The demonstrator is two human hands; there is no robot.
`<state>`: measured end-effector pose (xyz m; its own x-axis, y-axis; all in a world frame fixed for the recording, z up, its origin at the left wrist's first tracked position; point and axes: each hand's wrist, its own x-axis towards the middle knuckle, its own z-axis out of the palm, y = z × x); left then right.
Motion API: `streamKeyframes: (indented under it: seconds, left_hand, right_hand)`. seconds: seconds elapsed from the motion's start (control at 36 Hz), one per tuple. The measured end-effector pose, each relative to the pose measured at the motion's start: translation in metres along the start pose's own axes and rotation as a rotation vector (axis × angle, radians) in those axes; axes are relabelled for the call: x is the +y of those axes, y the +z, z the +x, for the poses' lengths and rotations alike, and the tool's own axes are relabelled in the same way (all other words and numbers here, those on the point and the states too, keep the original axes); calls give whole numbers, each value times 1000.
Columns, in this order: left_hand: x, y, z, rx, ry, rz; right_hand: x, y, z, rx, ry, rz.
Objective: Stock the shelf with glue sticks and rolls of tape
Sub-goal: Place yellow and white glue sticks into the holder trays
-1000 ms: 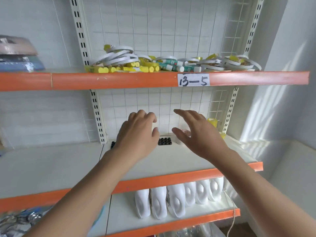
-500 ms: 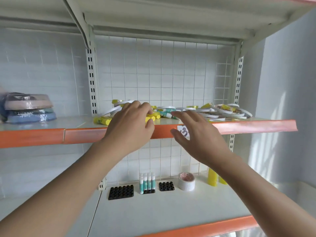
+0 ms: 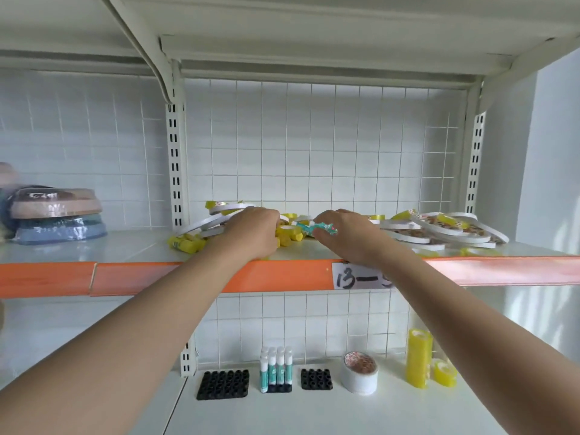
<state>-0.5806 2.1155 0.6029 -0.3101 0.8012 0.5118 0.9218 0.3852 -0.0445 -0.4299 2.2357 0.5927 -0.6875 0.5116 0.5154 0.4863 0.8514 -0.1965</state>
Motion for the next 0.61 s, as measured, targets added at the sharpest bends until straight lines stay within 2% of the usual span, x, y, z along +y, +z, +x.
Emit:
streamKeyframes:
  seconds: [0.19,0.31,0.47,0.61]
  left_hand:
    - [1,21,15,20,7,-8]
    - [-5,25,19,25,2,-127]
    - [-6,27,22,22,20,-149]
    - [-6,28,20,25,71,-265]
  right_hand:
    - [19,8,25,-263,74,-181]
    - [23,10,28,-201,50,-152]
    - [28,7,25,-122,25,-61]
    - [28,7,22,-115,-6,-15]
